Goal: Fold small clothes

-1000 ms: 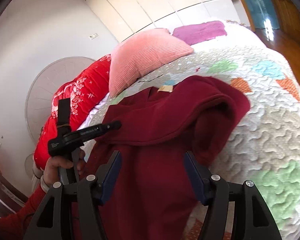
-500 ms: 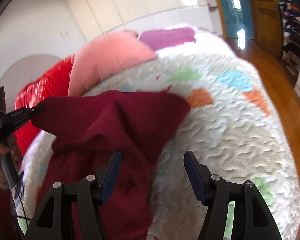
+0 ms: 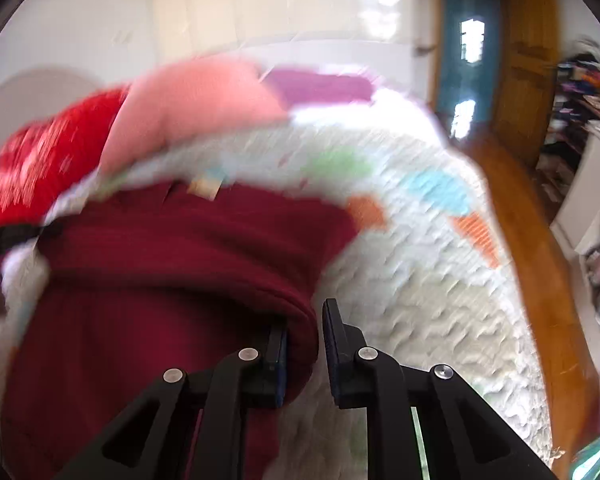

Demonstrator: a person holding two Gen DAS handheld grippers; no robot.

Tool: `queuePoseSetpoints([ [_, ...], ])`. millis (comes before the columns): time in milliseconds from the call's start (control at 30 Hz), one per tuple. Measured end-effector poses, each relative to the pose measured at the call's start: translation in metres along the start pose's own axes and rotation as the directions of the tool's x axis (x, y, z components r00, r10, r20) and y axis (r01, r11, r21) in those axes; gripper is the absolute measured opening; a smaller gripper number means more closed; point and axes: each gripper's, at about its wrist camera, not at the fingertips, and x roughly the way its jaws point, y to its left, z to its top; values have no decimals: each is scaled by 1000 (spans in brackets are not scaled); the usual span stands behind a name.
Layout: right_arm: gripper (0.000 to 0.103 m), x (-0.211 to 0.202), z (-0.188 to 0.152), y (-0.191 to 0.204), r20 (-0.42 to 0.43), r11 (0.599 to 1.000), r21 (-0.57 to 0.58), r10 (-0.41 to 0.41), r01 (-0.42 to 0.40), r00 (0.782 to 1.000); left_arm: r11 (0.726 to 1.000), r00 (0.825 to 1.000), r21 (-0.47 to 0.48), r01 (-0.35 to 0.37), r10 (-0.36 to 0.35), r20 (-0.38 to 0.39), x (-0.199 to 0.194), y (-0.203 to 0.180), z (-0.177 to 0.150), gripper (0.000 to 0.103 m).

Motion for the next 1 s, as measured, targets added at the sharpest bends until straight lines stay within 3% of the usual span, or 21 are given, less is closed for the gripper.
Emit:
queuePoseSetpoints([
  [67,15,6,-11,3,-96,994,-31,98,-101,991,1000,1000,5,-4,4,-10,5,1,-4,9],
  [133,18,-7,-15,-10,-73,984,3,177,-177,982,1000,1000,-1,4,-4,-13,6,4,-5,9],
  [167,22,-19,-11,-27,-22,971,80,228,-225,973,1000,1000,-3,7,-7,-12,6,4,-4,9],
  [233,62,-29,-4,-52,77,935,202,281,-291,957,1000,1000,-5,7,-7,-13,6,4,-4,9],
  [300,70,-25,11,-73,157,914,312,219,-258,963,1000,1000,6,-8,8,-13,7,0,-4,9],
  [400,67,19,33,-75,89,902,353,231,-248,969,1000,1000,15,-22,22,-8,7,-2,-6,9],
  [467,26,55,43,-71,29,894,356,280,-272,960,1000,1000,13,-20,20,-4,6,-2,-4,9],
  [500,13,63,43,-70,5,900,358,265,-250,964,1000,1000,7,-16,16,6,3,0,-2,9],
  [600,10,53,52,-67,69,920,307,232,-242,970,1000,997,8,-21,21,78,-10,2,4,9],
  [667,9,35,55,-61,144,953,250,137,-170,980,998,993,20,-53,50,109,-11,2,5,9],
  [733,9,51,56,-59,111,982,186,8,-29,994,998,998,13,-54,53,46,9,3,3,9],
  [767,9,63,56,-57,82,983,182,-10,-6,997,998,998,11,-58,58,18,17,3,-1,9],
  [833,11,80,51,-67,17,968,247,41,-44,999,996,997,31,-78,77,18,24,2,-7,9],
  [900,21,61,48,-76,52,948,308,75,-87,996,996,996,40,-79,78,39,16,3,-8,9],
  [1000,21,27,40,-64,68,947,283,138,-152,988,997,997,30,-67,66,49,9,6,-5,9],
])
